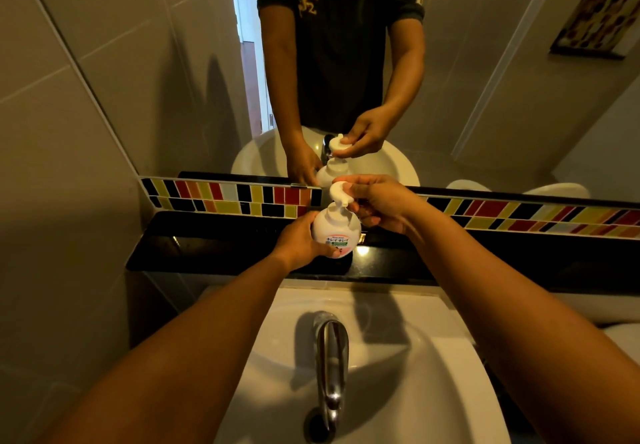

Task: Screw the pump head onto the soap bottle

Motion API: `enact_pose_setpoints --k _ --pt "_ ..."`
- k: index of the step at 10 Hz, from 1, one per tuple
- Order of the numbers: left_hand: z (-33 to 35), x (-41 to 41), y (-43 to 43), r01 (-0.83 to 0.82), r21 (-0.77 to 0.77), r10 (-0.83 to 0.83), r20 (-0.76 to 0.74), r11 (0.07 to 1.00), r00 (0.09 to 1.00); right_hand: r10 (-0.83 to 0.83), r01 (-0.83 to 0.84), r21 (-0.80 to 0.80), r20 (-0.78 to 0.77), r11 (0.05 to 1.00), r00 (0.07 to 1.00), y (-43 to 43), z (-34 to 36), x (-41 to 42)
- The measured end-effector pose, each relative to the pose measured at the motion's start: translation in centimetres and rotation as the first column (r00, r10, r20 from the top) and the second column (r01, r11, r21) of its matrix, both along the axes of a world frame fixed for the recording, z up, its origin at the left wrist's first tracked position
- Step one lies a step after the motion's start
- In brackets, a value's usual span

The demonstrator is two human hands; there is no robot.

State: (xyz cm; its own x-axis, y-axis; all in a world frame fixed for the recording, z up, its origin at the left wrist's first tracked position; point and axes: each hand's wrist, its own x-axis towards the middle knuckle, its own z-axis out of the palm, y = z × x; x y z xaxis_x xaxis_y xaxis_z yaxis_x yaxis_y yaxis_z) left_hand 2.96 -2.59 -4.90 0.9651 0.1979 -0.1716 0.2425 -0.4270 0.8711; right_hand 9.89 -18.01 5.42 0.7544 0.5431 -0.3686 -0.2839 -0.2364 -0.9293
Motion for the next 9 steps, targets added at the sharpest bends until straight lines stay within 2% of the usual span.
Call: enact_pose_setpoints --k 5,6,7,8,9 --pt "-0.1 0.2 0.1 0.02 -0.006 -0.02 -0.01 1.0 1.0 0.029 -0.029 -0.011 0.022 1.0 0.999 -0.3 -0.1 -0.1" --pt "-0.1 0.1 0.3 0.023 -0.04 -0.023 -0.014 0.999 1.0 0.0 0.001 0.018 -0.014 1.0 1.0 -0.9 -0.5 0.0" --pt "0.0 0.0 0.6 0.045 -0.098 -0.047 -0.022 0.994 0.999 -0.183 0.184 -0.046 0.03 0.982 0.983 -1.4 -1.6 -0.1" --pt "0.5 -0.3 0.8 0.071 -0.129 -0.075 -0.021 0.989 0.997 -0.349 0.371 -0.14 0.157 0.918 0.924 -2.0 -3.2 -0.5" --pt "0.1 -0.4 1.3 0.066 -0.13 -0.069 -0.012 0.989 0.998 -0.354 0.484 -0.246 0.427 0.84 0.832 -2.5 -6.5 -1.3"
